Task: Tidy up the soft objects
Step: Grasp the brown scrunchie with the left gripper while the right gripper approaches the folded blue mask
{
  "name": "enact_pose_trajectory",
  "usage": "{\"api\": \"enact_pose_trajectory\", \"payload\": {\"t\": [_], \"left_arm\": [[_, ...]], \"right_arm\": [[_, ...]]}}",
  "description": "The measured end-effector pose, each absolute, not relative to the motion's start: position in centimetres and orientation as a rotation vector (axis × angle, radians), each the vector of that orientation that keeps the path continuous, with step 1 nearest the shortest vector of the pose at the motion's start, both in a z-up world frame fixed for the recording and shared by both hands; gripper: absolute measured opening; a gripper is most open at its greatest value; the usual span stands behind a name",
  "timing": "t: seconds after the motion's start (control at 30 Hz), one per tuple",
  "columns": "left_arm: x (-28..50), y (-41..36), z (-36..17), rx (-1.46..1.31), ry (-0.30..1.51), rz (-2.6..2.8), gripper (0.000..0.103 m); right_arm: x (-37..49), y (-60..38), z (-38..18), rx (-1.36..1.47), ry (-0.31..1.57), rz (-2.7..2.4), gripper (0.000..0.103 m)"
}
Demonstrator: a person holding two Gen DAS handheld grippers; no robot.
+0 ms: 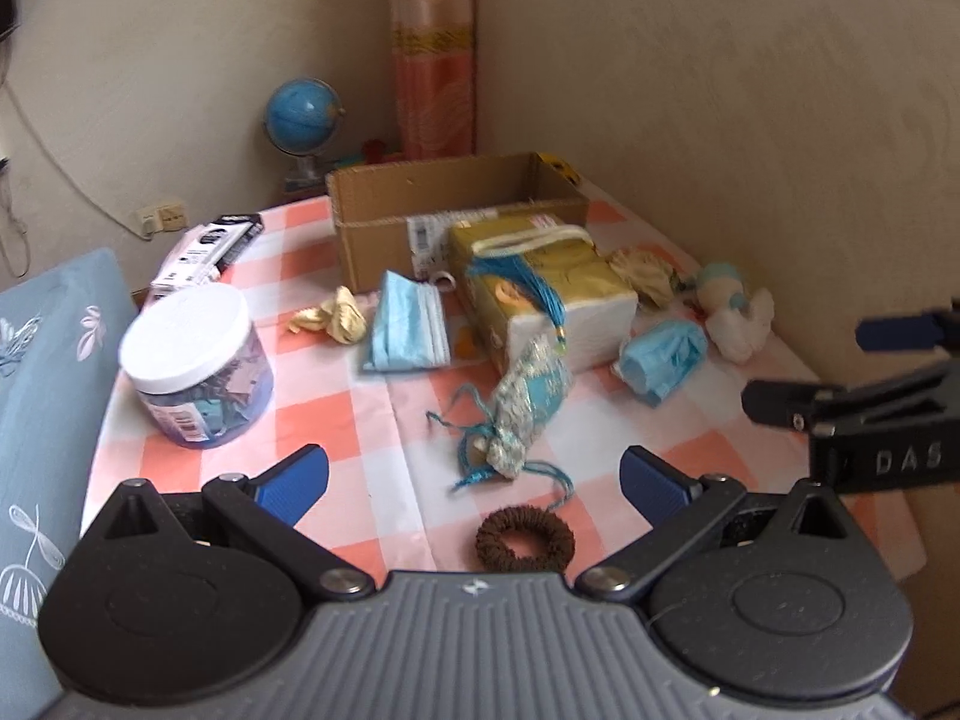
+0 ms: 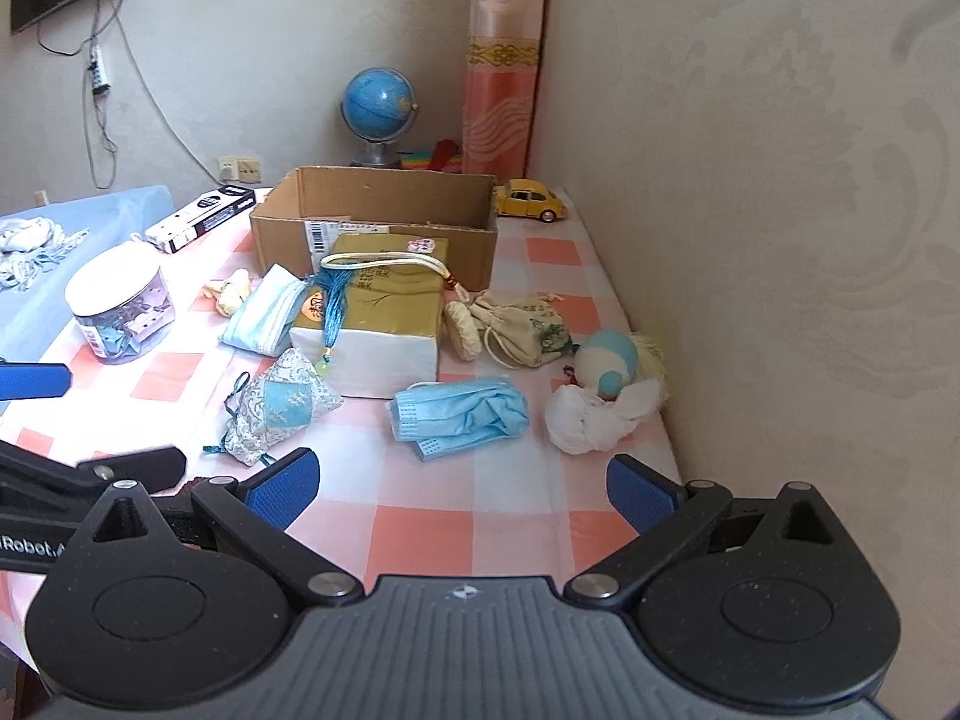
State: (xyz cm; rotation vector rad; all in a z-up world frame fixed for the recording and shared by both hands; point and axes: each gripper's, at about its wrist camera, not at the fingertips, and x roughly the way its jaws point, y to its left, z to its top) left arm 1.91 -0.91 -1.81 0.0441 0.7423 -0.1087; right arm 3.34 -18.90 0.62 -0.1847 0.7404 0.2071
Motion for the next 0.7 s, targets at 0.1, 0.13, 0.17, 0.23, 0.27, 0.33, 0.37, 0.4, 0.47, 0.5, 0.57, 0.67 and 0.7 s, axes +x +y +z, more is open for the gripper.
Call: {"api": "enact_pose_trajectory", "payload": {"t": [0.1, 0.13, 0.17, 0.23, 0.27, 0.33, 0.37, 0.4, 0.47, 0.5, 0.57, 0.67, 0.7], "left_arm": [[2.0, -1.1, -2.9, 0.057, 0.755, -0.144, 0.103], [2.2, -1.1, -3.2, 0.06, 0.764, -0.152, 0.103], [2.3, -1.1, -3.6, 0.06, 0.776, -0.161, 0.103], [2.5, -1.2, -4.4, 0.057, 0.789, -0.193, 0.102], [2.6, -1.2, -4.7, 0.058, 0.794, -0.202, 0.103], [2.8, -1.4, -5.4, 0.066, 0.803, -0.206, 0.102], [2.8, -1.5, -5.7, 0.072, 0.808, -0.211, 0.102], [2.8, -1.5, -6.0, 0.076, 0.809, -0.216, 0.102], [2.9, -1.6, -6.6, 0.089, 0.816, -0.227, 0.098], [2.9, -1.7, -6.8, 0.099, 0.818, -0.232, 0.096], [2.8, -1.9, -7.2, 0.119, 0.817, -0.242, 0.091], [2.8, -2.4, -7.7, 0.155, 0.818, -0.26, 0.077], [2.8, -2.5, -7.8, 0.164, 0.819, -0.262, 0.072]], "right_arm": [[3.6, -19.3, -0.3, -0.188, 0.737, 0.223, 0.103], [3.7, -19.5, -0.7, -0.192, 0.737, 0.227, 0.103], [3.8, -19.6, -1.0, -0.196, 0.738, 0.229, 0.103], [4.1, -20.1, -1.9, -0.198, 0.746, 0.235, 0.103], [4.3, -20.2, -2.3, -0.197, 0.755, 0.237, 0.103], [4.7, -20.7, -3.3, -0.191, 0.773, 0.238, 0.103], [4.8, -20.9, -3.8, -0.187, 0.783, 0.237, 0.103], [4.9, -21.1, -4.1, -0.183, 0.789, 0.237, 0.103], [5.1, -21.3, -4.7, -0.181, 0.802, 0.237, 0.103], [5.2, -21.5, -5.0, -0.182, 0.807, 0.238, 0.103], [5.3, -21.5, -5.5, -0.186, 0.813, 0.245, 0.103], [5.5, -21.6, -5.9, -0.19, 0.825, 0.243, 0.103], [5.6, -21.6, -6.0, -0.186, 0.829, 0.245, 0.103]]}}
